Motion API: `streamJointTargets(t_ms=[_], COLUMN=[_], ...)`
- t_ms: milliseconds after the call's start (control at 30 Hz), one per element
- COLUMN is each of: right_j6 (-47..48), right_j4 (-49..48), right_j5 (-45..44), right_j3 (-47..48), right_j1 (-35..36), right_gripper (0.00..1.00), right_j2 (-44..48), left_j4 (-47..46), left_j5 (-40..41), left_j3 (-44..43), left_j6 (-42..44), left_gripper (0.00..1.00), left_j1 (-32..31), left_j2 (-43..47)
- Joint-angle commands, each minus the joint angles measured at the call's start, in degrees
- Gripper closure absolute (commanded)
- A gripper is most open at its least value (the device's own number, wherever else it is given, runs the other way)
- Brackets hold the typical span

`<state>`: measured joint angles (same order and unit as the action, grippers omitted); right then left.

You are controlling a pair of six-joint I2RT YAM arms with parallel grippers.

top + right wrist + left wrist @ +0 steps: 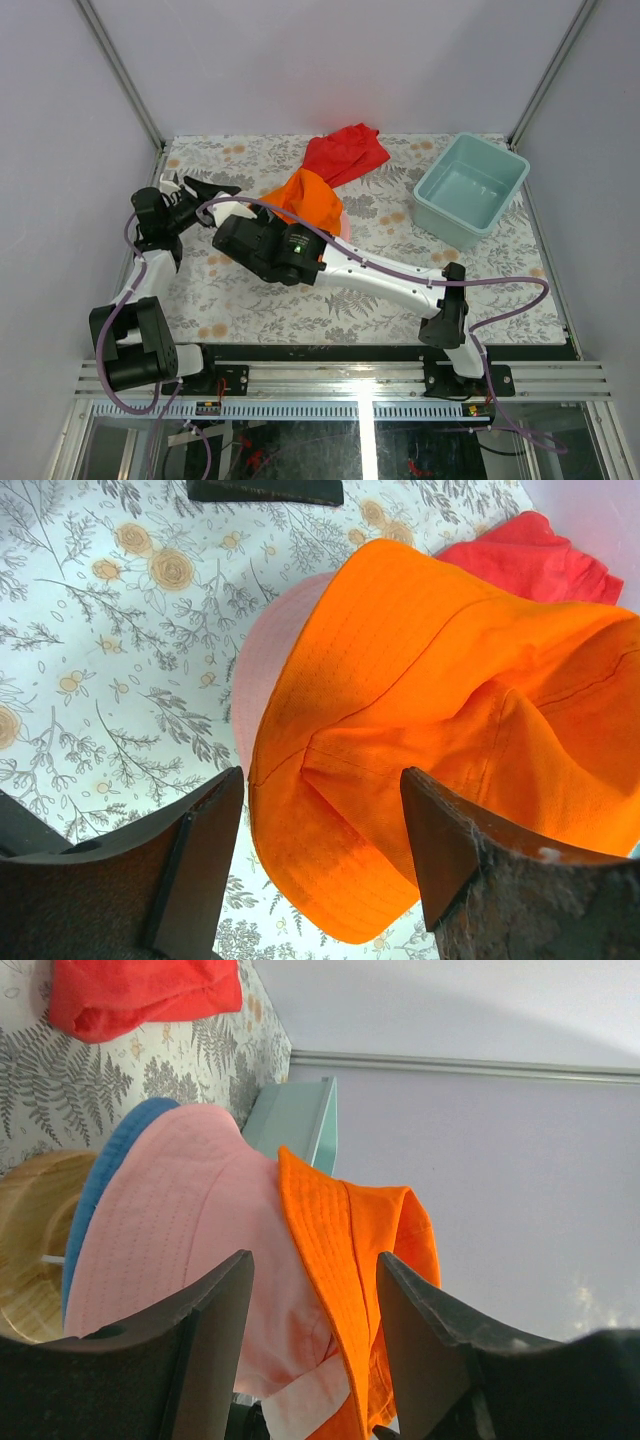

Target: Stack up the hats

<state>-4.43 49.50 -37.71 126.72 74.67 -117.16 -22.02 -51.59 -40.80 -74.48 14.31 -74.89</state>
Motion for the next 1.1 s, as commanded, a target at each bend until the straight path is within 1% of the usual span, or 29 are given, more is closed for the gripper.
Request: streamJointTargets(t_ms=[0,267,333,400,467,500,567,733,900,1067], right_j6=[-1.0,-2.6,-3.7,-4.8,-6.8,-10.6,-13.1,-16.5,-18.9,-19.5], right_j4=[-1.6,0.2,-0.6,-2.2,-3.2,-2.5,-2.8,-4.4,-4.3,-4.4], right_j5=[1.7,3.2,2.2,0.1,-0.5,1.4,2.6,3.5,5.3,6.2], right_j3=[4.2,5.7,5.0,3.0,0.7,-2.1,-5.4,-14.7,-21.3,-23.8], right_j1=[0.6,0.6,0.6,0.0,-2.1,-7.2,-11.0,-17.6,-21.7,-23.3], right_gripper=[0.28,0.27,0.26,0.25,0.25,0.25,0.25,0.25,0.25,0.25], right_j2=[5.2,4.6,5.6,8.6,11.7,14.9,18.3,26.6,30.5,31.3], left_j4=[-1.2,3.3,4.4,4.7,4.7,4.8,4.6,3.7,2.0,1.6], left_j5=[-2.7,-5.1,-5.5,-5.8,-5.8,-5.7,-5.7,-5.5,-5.8,-5.7], left_j3=[-1.6,-2.8,-3.2,-3.3,-3.0,-2.6,-2.4,-2.0,-1.1,0.0], left_j6=[1.1,4.3,5.3,5.3,5.1,5.0,4.6,3.0,0.0,-2.2], left_gripper=[0.47,0.46,0.46,0.46,0.45,0.45,0.45,0.45,0.45,0.45], left_j1=[-0.8,-1.4,-2.0,-2.5,-2.9,-3.2,-3.3,-4.2,-5.3,-5.9], left_j2=[2.0,1.4,0.9,0.6,0.9,1.4,1.6,1.7,2.9,4.9])
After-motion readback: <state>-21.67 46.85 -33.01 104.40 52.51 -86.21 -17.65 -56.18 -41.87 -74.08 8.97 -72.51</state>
